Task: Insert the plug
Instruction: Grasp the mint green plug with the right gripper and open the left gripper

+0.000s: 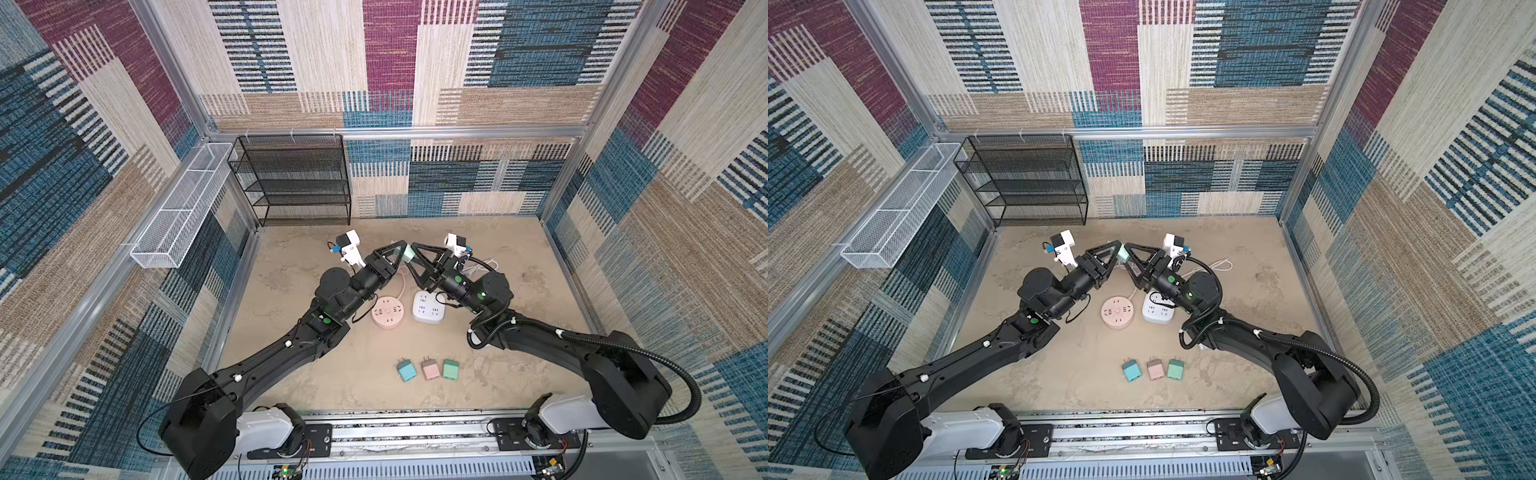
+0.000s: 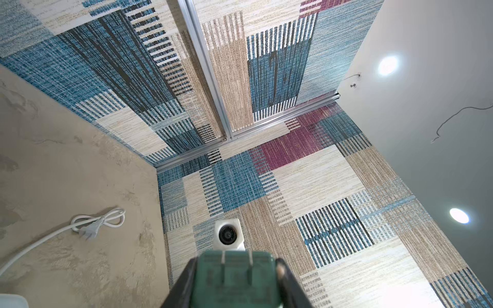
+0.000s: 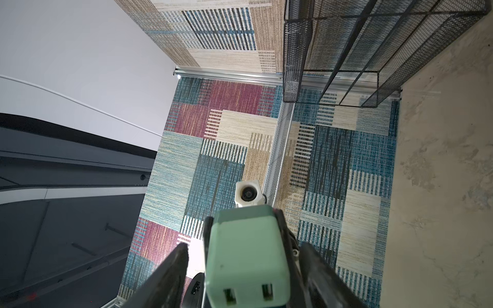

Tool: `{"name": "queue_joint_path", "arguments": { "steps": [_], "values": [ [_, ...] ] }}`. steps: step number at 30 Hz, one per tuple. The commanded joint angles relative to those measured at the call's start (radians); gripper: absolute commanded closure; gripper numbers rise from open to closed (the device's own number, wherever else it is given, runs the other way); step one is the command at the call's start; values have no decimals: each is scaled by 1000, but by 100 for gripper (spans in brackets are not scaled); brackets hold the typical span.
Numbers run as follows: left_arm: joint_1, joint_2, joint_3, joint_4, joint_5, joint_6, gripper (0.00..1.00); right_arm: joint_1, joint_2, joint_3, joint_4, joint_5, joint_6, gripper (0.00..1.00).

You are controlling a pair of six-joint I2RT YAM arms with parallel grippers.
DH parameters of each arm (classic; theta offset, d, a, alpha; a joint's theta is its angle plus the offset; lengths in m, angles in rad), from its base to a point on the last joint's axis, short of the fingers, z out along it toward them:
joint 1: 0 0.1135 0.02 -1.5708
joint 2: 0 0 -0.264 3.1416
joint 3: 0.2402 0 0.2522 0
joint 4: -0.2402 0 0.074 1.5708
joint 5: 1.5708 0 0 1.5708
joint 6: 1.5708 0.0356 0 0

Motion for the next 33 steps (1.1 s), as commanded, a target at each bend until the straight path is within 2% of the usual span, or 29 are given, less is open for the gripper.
{"name": "queue_joint_path", "arguments": {
  "steps": [1, 7, 13, 21, 27, 29, 33],
  "values": [
    [-1, -5, -8, 47, -18, 13, 100, 3, -2, 13, 27, 2, 6, 35],
    [-1, 0, -12, 64, -23, 1, 100, 7, -4, 26, 3, -3, -21, 37],
    [-1, 7, -5, 62, -12, -2, 100, 9, -23, 41, -51, 2, -70, 45],
    [-1, 37, -12, 104, -3, -43, 100, 9, -26, 42, -50, -10, -82, 46],
    [-2, 49, -14, 120, 5, -59, 100, 9, -31, 48, -65, -17, -106, 53],
    [-2, 49, -18, 123, 5, -61, 100, 10, -30, 55, -71, -19, -112, 60],
    [-2, 48, -22, 122, 9, -67, 100, 9, -33, 55, -89, -17, -120, 87]
  ]
}}
